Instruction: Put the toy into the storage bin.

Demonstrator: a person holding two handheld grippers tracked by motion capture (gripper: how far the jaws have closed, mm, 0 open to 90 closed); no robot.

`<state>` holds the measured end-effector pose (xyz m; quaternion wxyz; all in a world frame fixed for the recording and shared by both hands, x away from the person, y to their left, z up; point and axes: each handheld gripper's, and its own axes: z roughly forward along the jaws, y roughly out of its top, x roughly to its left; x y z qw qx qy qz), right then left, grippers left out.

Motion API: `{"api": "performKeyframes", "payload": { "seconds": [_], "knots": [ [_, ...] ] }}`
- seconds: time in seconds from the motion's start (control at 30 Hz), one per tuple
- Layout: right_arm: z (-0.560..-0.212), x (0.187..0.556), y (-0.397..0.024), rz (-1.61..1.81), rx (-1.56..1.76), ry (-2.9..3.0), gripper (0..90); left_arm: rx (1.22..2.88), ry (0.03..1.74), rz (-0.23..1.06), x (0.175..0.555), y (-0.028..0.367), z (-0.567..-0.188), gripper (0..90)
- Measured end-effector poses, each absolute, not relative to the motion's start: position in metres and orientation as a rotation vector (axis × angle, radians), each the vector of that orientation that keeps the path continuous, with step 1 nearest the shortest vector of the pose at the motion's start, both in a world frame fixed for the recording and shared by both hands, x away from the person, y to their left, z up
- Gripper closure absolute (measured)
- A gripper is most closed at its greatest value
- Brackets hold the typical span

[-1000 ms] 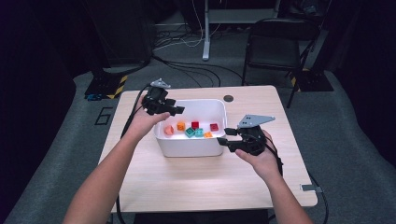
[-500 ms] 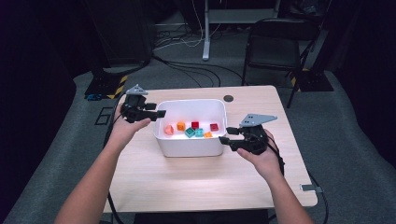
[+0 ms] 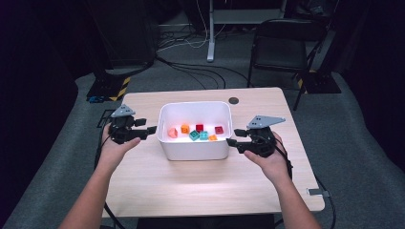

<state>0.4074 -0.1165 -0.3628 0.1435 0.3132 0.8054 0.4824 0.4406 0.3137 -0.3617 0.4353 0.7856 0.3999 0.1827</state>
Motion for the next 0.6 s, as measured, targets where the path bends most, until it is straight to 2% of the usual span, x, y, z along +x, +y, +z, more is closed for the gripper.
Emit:
{"api": "performKeyframes", "payload": {
  "seconds": [0.33,0.6],
  "knots": [
    [-0.36,0.407,-0.118,1.377,0.911,2.318,49.6,1.9,1.032,0.492,0.426,0.331,-0.391,40.0],
    [-0.372,0.406,-0.126,1.313,0.967,2.323,48.5,1.884,1.071,0.474,0.42,0.351,-0.419,38.0]
  ]
}}
